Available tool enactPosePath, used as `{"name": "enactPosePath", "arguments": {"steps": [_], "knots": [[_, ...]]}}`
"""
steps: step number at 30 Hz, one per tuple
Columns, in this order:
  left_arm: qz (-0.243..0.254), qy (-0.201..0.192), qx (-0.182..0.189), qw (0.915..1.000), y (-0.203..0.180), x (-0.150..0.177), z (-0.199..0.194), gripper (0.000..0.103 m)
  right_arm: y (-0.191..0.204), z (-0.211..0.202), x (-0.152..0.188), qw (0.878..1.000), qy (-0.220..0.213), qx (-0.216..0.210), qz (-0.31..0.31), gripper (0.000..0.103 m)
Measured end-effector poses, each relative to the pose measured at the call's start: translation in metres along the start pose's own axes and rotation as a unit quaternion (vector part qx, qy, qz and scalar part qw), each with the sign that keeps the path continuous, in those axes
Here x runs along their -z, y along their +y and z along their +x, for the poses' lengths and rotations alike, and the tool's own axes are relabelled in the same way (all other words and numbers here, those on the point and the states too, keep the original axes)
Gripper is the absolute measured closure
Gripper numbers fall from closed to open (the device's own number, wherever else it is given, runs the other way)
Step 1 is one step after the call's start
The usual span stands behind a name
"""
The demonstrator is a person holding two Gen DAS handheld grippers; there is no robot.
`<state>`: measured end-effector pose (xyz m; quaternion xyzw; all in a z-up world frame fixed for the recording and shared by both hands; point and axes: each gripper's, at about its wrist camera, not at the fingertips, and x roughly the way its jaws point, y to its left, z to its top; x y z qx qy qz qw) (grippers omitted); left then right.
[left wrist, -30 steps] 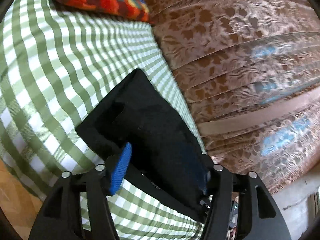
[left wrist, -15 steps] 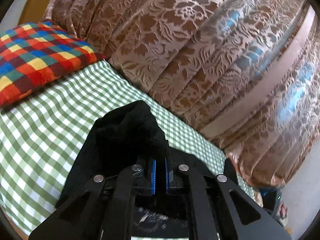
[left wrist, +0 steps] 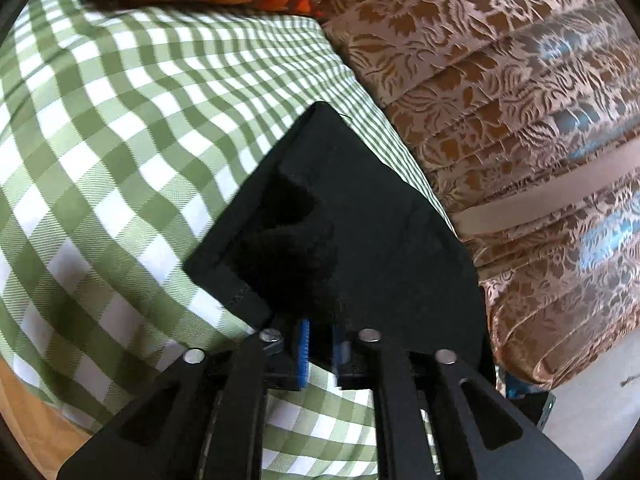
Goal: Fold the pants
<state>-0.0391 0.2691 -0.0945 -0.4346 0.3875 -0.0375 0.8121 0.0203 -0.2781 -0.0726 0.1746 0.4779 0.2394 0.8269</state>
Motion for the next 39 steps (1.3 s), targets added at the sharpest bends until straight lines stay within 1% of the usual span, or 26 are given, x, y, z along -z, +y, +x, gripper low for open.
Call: {"name": "enactPosePath", "arguments": {"steps": [3, 5, 7, 9, 10, 11, 13, 15, 16, 18, 21, 22, 24, 25, 27, 28, 29, 31, 32, 33, 34, 35, 36, 37, 38, 39], "knots": [[-0.028, -0.013, -0.006, 0.9995, 0.011, -0.002, -0.013, 0.077, -0.004, 0.006, 0.006, 1.000, 0.010, 0.005, 0.001, 0.097], [-0.042, -0.043, -0.026, 0.9978, 0.014, -0.005, -0.028, 0.077, -0.006, 0.016, 0.010, 1.000, 0.019, 0.009, 0.003, 0.097], [-0.033, -0.078, -0.081, 0.9931, 0.008, -0.007, -0.040, 0.077, -0.005, 0.017, 0.008, 1.000, 0.019, 0.011, -0.006, 0.097], [-0.018, -0.107, -0.151, 0.9825, -0.005, -0.008, -0.049, 0.077, -0.002, 0.015, 0.004, 0.999, 0.029, 0.008, -0.016, 0.093], [0.001, -0.128, -0.170, 0.9771, -0.019, -0.007, -0.054, 0.077, -0.001, 0.011, 0.002, 0.999, 0.035, 0.007, -0.026, 0.085], [0.018, -0.135, -0.168, 0.9763, -0.028, -0.005, -0.055, 0.077, -0.001, 0.006, 0.000, 0.999, 0.036, 0.010, -0.033, 0.066], [0.065, -0.145, -0.170, 0.9727, -0.049, -0.001, -0.056, 0.077, -0.003, -0.014, -0.012, 0.998, 0.025, 0.032, -0.044, 0.047], [0.120, -0.137, -0.151, 0.9715, -0.074, 0.006, -0.049, 0.077, -0.007, -0.033, -0.028, 0.998, 0.000, 0.052, -0.044, 0.044], [0.151, -0.117, -0.122, 0.9739, -0.089, 0.011, -0.039, 0.069, -0.009, -0.040, -0.037, 0.997, -0.011, 0.061, -0.043, 0.041], [0.192, -0.075, -0.075, 0.9756, -0.109, 0.021, -0.019, 0.061, -0.015, -0.053, -0.068, 0.993, -0.048, 0.104, -0.036, 0.034], [0.266, 0.004, -0.015, 0.9637, -0.145, 0.049, 0.021, 0.061, -0.024, -0.052, -0.121, 0.984, -0.084, 0.156, -0.017, 0.032], [0.286, 0.038, 0.012, 0.9575, -0.158, 0.062, 0.037, 0.061, -0.027, -0.044, -0.141, 0.982, -0.087, 0.168, -0.012, 0.032], [0.317, 0.085, 0.046, 0.9433, -0.176, 0.083, 0.057, 0.060, -0.036, -0.024, -0.173, 0.977, -0.077, 0.197, -0.002, 0.032], [0.345, 0.114, 0.063, 0.9296, -0.189, 0.098, 0.069, 0.054, -0.040, -0.012, -0.189, 0.974, -0.070, 0.216, -0.002, 0.033], [0.377, 0.143, 0.085, 0.9113, -0.206, 0.119, 0.081, 0.047, -0.051, 0.020, -0.220, 0.966, -0.050, 0.254, 0.004, 0.033], [0.393, 0.165, 0.105, 0.8987, -0.219, 0.131, 0.090, 0.046, -0.056, 0.030, -0.227, 0.964, -0.039, 0.264, 0.007, 0.035], [0.406, 0.176, 0.115, 0.8895, -0.227, 0.138, 0.094, 0.044, -0.064, 0.049, -0.239, 0.957, -0.019, 0.290, 0.008, 0.037], [0.430, 0.189, 0.129, 0.8736, -0.240, 0.153, 0.103, 0.042, -0.080, 0.067, -0.247, 0.945, 0.003, 0.326, 0.015, 0.040], [0.439, 0.202, 0.138, 0.8646, -0.249, 0.162, 0.111, 0.042, -0.090, 0.080, -0.249, 0.938, 0.026, 0.345, 0.018, 0.054], [0.445, 0.209, 0.141, 0.8596, -0.254, 0.165, 0.116, 0.042, -0.099, 0.089, -0.247, 0.931, 0.045, 0.361, 0.022, 0.057], [0.461, 0.214, 0.140, 0.8498, -0.260, 0.173, 0.122, 0.042, -0.103, 0.090, -0.245, 0.931, 0.044, 0.361, 0.019, 0.061], [0.475, 0.217, 0.135, 0.8423, -0.263, 0.179, 0.127, 0.042, -0.101, 0.087, -0.243, 0.929, 0.039, 0.367, 0.010, 0.084], [0.483, 0.219, 0.131, 0.8373, -0.264, 0.182, 0.131, 0.042, -0.100, 0.083, -0.241, 0.928, 0.035, 0.370, 0.005, 0.092], [0.495, 0.225, 0.122, 0.8307, -0.264, 0.186, 0.136, 0.042, -0.100, 0.073, -0.238, 0.933, 0.025, 0.360, 0.010, 0.093], [0.502, 0.224, 0.115, 0.8274, -0.265, 0.190, 0.141, 0.042, -0.100, 0.064, -0.235, 0.937, 0.014, 0.348, 0.016, 0.094], [0.507, 0.220, 0.110, 0.8258, -0.264, 0.193, 0.144, 0.048, -0.099, 0.051, -0.232, 0.941, -0.001, 0.337, 0.021, 0.094]]}}
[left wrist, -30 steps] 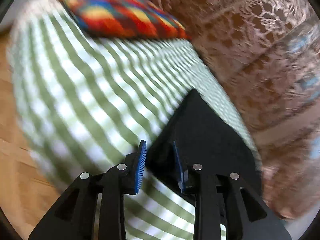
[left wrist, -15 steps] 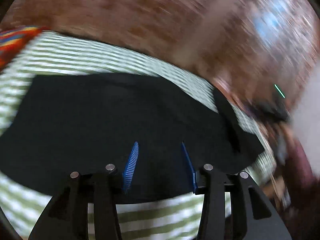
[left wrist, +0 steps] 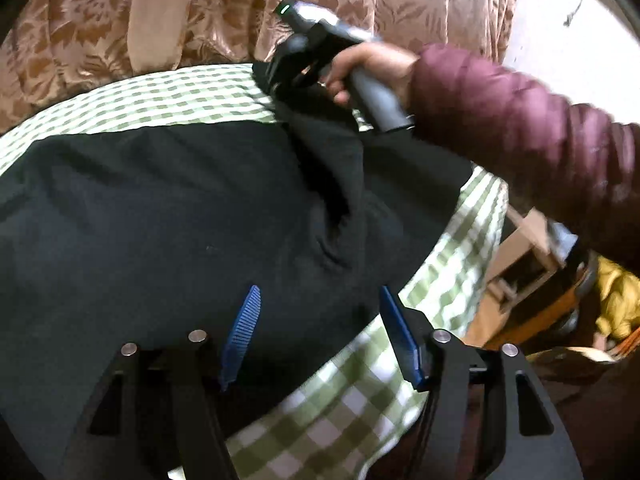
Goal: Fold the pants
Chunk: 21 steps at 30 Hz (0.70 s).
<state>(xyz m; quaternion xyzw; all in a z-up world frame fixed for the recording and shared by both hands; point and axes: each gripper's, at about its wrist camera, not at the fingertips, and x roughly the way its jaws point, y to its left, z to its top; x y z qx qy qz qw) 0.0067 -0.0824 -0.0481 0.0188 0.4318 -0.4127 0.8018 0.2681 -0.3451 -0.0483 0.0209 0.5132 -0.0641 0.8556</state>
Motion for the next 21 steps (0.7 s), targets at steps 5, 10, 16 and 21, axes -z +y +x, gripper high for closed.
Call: {"name": "enactPosePath", "arguments": {"steps": [5, 10, 16, 21], "knots": [[-0.006, -0.010, -0.028, 0.9995, 0.003, -0.007, 0.014, 0.085, -0.061, -0.085, 0.035, 0.990, -0.094, -0.076, 0.067, 0.094], [0.016, -0.018, -0.021, 0.9995, -0.010, -0.007, 0.012, 0.098, -0.127, -0.161, 0.078, 0.966, -0.163, -0.136, 0.150, 0.094], [0.011, -0.022, -0.004, 0.9997, -0.009, -0.010, 0.004, 0.098, -0.204, -0.172, 0.162, 0.942, -0.159, -0.160, 0.250, 0.095], [0.014, -0.006, -0.009, 0.9999, -0.012, -0.011, 0.008, 0.098, -0.238, -0.126, 0.220, 0.917, -0.115, -0.182, 0.335, 0.095]]}}
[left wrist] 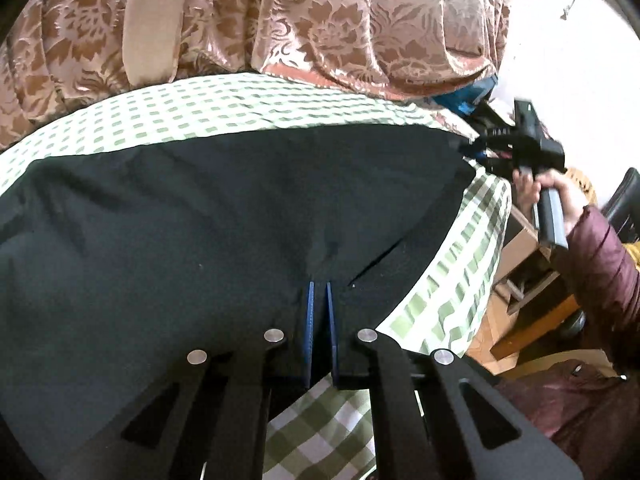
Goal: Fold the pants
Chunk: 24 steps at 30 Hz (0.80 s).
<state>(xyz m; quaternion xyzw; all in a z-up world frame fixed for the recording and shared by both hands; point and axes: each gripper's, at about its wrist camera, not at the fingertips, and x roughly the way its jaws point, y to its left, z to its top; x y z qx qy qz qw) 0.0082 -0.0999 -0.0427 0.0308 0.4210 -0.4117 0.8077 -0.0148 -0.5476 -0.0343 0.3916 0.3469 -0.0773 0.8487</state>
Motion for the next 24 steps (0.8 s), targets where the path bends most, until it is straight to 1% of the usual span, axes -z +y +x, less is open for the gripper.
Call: {"name": "enactPosePath", "arguments": {"steps": [2, 4, 6, 7, 9, 10, 11, 12, 14, 16, 18, 21, 23, 24], "knots": [[0.006, 0.008, -0.003, 0.9999, -0.002, -0.001, 0.002, 0.098, -0.018, 0.000, 0.005, 1.000, 0.001, -0.016, 0.018, 0.094], [0.008, 0.013, -0.005, 0.9999, -0.002, -0.002, 0.004, 0.098, -0.027, -0.001, 0.004, 0.999, -0.006, -0.026, 0.031, 0.088], [0.009, 0.015, -0.005, 0.9998, -0.002, -0.004, 0.004, 0.098, -0.034, -0.002, -0.004, 0.998, -0.015, -0.036, 0.046, 0.074], [0.009, 0.015, -0.005, 0.9998, -0.002, -0.004, 0.004, 0.098, -0.040, 0.000, -0.008, 0.998, -0.019, -0.037, 0.056, 0.064], [0.011, 0.016, -0.005, 0.9998, -0.003, -0.005, 0.003, 0.098, -0.046, -0.001, -0.018, 0.997, -0.031, -0.031, 0.068, 0.066], [0.014, 0.014, -0.004, 0.9998, -0.004, -0.005, 0.002, 0.098, -0.047, -0.003, -0.023, 0.997, -0.037, -0.027, 0.069, 0.073], [0.016, 0.012, -0.003, 0.9998, -0.004, -0.006, 0.000, 0.098, -0.049, -0.003, -0.026, 0.997, -0.039, -0.024, 0.068, 0.090], [0.017, 0.009, 0.000, 0.9998, -0.005, -0.007, -0.003, 0.098, -0.049, -0.004, -0.029, 0.997, -0.042, -0.018, 0.063, 0.097], [0.019, 0.001, 0.007, 0.9998, -0.005, -0.010, -0.009, 0.098, -0.043, -0.012, -0.035, 0.998, -0.047, -0.017, 0.048, 0.097], [0.021, -0.012, 0.024, 0.9994, -0.005, -0.012, -0.022, 0.098, -0.034, -0.020, -0.037, 0.998, -0.057, -0.020, 0.027, 0.097], [0.024, -0.014, 0.039, 0.9988, -0.005, -0.011, -0.029, 0.098, -0.031, -0.029, -0.036, 0.998, -0.061, -0.012, 0.014, 0.098], [0.022, 0.003, 0.054, 0.9983, -0.007, -0.004, -0.022, 0.098, -0.047, -0.023, -0.032, 0.998, -0.046, 0.020, 0.024, 0.098], [0.021, 0.023, 0.061, 0.9976, -0.010, 0.004, -0.009, 0.098, -0.062, -0.017, -0.028, 0.998, -0.039, 0.033, 0.042, 0.098], [0.023, 0.032, 0.061, 0.9974, -0.012, 0.008, -0.002, 0.098, -0.069, -0.013, -0.027, 0.997, -0.039, 0.033, 0.051, 0.098]]}}
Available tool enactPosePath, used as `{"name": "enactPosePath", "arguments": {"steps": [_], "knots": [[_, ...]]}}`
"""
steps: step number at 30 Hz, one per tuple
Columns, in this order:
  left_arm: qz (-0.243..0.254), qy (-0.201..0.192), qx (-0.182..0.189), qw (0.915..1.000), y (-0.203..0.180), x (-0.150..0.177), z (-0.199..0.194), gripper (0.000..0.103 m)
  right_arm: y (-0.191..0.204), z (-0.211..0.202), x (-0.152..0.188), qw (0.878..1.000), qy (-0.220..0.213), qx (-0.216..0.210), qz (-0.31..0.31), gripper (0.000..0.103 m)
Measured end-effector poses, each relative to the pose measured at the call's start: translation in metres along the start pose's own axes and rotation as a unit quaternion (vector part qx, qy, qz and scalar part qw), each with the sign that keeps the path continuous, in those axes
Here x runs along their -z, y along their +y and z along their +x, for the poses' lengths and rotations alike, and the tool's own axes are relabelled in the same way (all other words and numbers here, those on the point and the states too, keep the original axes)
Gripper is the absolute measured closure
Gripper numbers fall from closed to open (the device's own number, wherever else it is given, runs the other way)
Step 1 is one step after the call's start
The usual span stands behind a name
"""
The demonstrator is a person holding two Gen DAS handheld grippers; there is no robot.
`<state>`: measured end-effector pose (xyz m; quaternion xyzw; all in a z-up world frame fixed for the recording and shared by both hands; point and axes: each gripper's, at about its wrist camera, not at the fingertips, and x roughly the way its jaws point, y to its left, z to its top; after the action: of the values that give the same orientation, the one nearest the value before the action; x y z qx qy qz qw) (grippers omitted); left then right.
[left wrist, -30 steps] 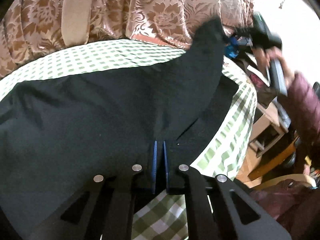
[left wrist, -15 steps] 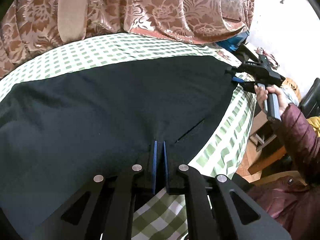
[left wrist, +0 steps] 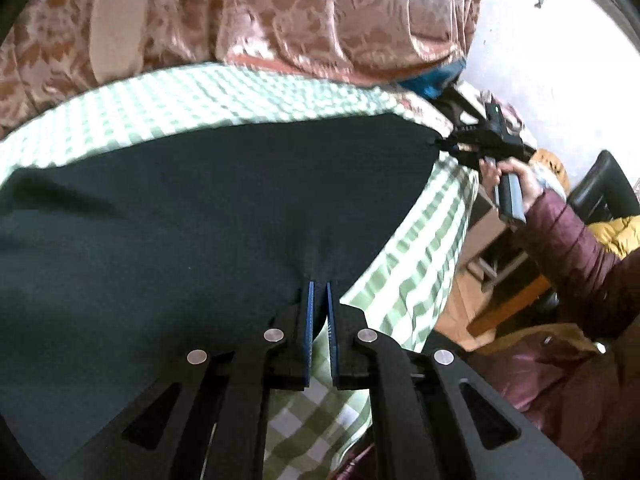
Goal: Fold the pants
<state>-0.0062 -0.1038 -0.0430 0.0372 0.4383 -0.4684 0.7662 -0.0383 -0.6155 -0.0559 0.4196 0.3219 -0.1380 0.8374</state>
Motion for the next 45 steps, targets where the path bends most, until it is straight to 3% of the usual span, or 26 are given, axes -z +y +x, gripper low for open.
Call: {"name": "enactPosePath", "arguments": {"steps": [2, 5, 6, 7, 9, 11, 12, 14, 17, 19, 21, 23, 25, 27, 30, 31, 34, 36, 38, 42, 45], "knots": [[-0.005, 0.006, -0.004, 1.0000, 0.003, 0.003, 0.008, 0.098, -0.011, 0.009, 0.002, 1.000, 0.007, 0.001, 0.015, 0.098], [-0.053, 0.002, 0.019, 0.9984, 0.018, 0.005, 0.011, 0.095, -0.015, 0.010, 0.003, 1.000, 0.009, -0.005, 0.015, 0.097], [-0.060, -0.003, 0.022, 0.9980, 0.020, 0.004, 0.008, 0.086, -0.014, 0.008, 0.002, 1.000, 0.010, -0.006, 0.013, 0.095], [-0.064, -0.009, 0.024, 0.9976, 0.021, 0.003, 0.003, 0.068, -0.015, 0.004, 0.002, 1.000, 0.011, -0.008, 0.015, 0.087], [-0.085, -0.019, 0.041, 0.9954, 0.026, 0.003, -0.010, 0.043, -0.016, -0.006, 0.002, 1.000, -0.001, 0.001, 0.019, 0.080], [-0.112, -0.045, 0.057, 0.9910, 0.035, 0.002, -0.029, 0.042, -0.007, -0.025, 0.002, 0.999, -0.029, 0.036, 0.002, 0.060], [-0.124, -0.059, 0.054, 0.9891, 0.040, 0.002, -0.038, 0.042, 0.003, -0.037, 0.005, 0.998, -0.046, 0.049, -0.018, 0.060], [-0.158, -0.089, 0.036, 0.9827, 0.055, 0.003, -0.055, 0.042, 0.027, -0.047, 0.012, 0.997, -0.046, 0.025, -0.057, 0.060], [-0.179, -0.109, -0.012, 0.9777, 0.068, 0.008, -0.068, 0.042, 0.077, -0.040, 0.036, 0.990, -0.004, -0.022, -0.140, 0.058], [-0.196, -0.110, -0.038, 0.9736, 0.075, 0.012, -0.068, 0.042, 0.114, -0.026, 0.061, 0.977, 0.039, -0.061, -0.200, 0.058], [-0.205, -0.107, -0.071, 0.9704, 0.079, 0.017, -0.065, 0.042, 0.153, -0.007, 0.097, 0.956, 0.089, -0.094, -0.263, 0.058], [-0.208, -0.080, -0.154, 0.9625, 0.089, 0.021, -0.057, 0.043, 0.180, 0.015, 0.133, 0.935, 0.137, -0.115, -0.305, 0.059], [-0.215, -0.061, -0.196, 0.9549, 0.106, 0.032, -0.048, 0.065, 0.191, 0.036, 0.159, 0.921, 0.168, -0.101, -0.338, 0.058], [-0.223, -0.074, -0.178, 0.9555, 0.114, 0.039, -0.051, 0.065, 0.182, 0.061, 0.181, 0.911, 0.187, -0.050, -0.364, 0.058], [-0.222, -0.077, -0.166, 0.9576, 0.109, 0.041, -0.059, 0.062, 0.173, 0.058, 0.182, 0.915, 0.172, -0.065, -0.359, 0.058], [-0.220, -0.086, -0.142, 0.9614, 0.105, 0.043, -0.066, 0.055, 0.177, 0.055, 0.182, 0.912, 0.175, -0.059, -0.367, 0.058], [-0.229, -0.110, -0.117, 0.9600, 0.103, 0.050, -0.082, 0.047, 0.195, 0.050, 0.180, 0.903, 0.176, -0.048, -0.389, 0.046], [-0.236, -0.129, -0.129, 0.9544, 0.106, 0.050, -0.093, 0.047, 0.215, 0.051, 0.177, 0.898, 0.179, -0.073, -0.395, 0.046], [-0.244, -0.147, -0.154, 0.9462, 0.114, 0.051, -0.105, 0.047, 0.247, 0.058, 0.180, 0.890, 0.196, -0.113, -0.396, 0.055], [-0.260, -0.154, -0.196, 0.9328, 0.136, 0.051, -0.116, 0.047, 0.311, 0.093, 0.204, 0.860, 0.263, -0.200, -0.389, 0.060], [-0.269, -0.150, -0.203, 0.9295, 0.146, 0.060, -0.119, 0.047, 0.361, 0.127, 0.222, 0.837, 0.310, -0.248, -0.377, 0.060]]}}
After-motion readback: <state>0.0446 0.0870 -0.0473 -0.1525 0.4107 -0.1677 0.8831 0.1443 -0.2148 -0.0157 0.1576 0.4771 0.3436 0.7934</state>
